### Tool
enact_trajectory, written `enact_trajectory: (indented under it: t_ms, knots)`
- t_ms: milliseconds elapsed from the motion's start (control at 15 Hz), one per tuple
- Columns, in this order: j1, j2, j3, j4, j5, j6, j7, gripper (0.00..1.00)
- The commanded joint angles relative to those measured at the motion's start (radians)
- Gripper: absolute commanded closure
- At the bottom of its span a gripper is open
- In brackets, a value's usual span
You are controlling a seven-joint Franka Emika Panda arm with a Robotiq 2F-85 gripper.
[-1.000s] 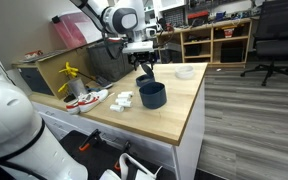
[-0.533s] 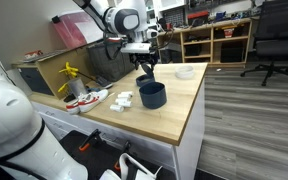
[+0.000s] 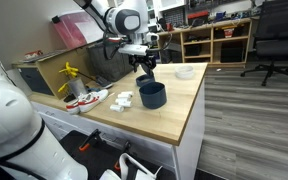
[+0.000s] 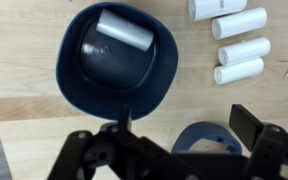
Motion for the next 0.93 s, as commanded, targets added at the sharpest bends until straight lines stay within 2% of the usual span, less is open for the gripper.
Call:
enact_trajectory:
  t_ms: [0,400,867]
  knots:
    - [-0.005,0.020,-0.002,0.010,0.029,-0.016,0.085,0.00]
    - [-0.011,0.093,-0.003,0.051,0.083,0.003,0.263,0.00]
    - [-0.011,0.121,-0.019,0.083,0.055,-0.052,0.477,0.00]
